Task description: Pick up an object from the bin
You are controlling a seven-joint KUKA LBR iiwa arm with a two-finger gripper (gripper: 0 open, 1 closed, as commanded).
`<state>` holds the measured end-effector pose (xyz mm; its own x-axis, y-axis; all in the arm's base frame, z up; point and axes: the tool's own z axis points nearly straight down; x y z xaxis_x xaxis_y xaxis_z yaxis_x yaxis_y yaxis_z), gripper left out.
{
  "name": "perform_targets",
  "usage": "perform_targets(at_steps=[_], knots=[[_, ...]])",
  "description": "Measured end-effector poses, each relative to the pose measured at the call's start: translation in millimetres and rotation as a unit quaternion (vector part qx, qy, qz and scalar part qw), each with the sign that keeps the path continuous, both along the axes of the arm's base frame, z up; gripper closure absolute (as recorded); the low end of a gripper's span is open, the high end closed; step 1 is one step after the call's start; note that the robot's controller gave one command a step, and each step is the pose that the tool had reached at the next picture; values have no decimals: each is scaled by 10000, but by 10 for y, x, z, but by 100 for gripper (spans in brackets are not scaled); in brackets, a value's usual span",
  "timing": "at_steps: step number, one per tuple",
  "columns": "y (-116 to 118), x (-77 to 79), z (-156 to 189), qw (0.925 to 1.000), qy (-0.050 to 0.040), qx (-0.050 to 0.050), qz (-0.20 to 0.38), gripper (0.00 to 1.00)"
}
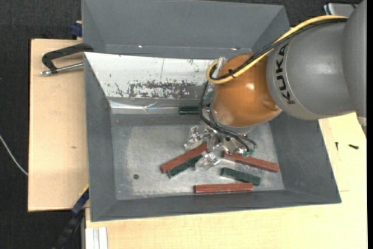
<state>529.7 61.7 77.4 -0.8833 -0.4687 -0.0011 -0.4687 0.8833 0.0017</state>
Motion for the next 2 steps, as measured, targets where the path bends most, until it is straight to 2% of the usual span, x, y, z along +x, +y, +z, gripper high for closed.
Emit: perform_targets(at_steps=[1, 2], knots=[[0, 0, 0, 10000, 0, 0, -1, 100], [-96, 44, 1476, 10000, -36, 0, 10, 100]])
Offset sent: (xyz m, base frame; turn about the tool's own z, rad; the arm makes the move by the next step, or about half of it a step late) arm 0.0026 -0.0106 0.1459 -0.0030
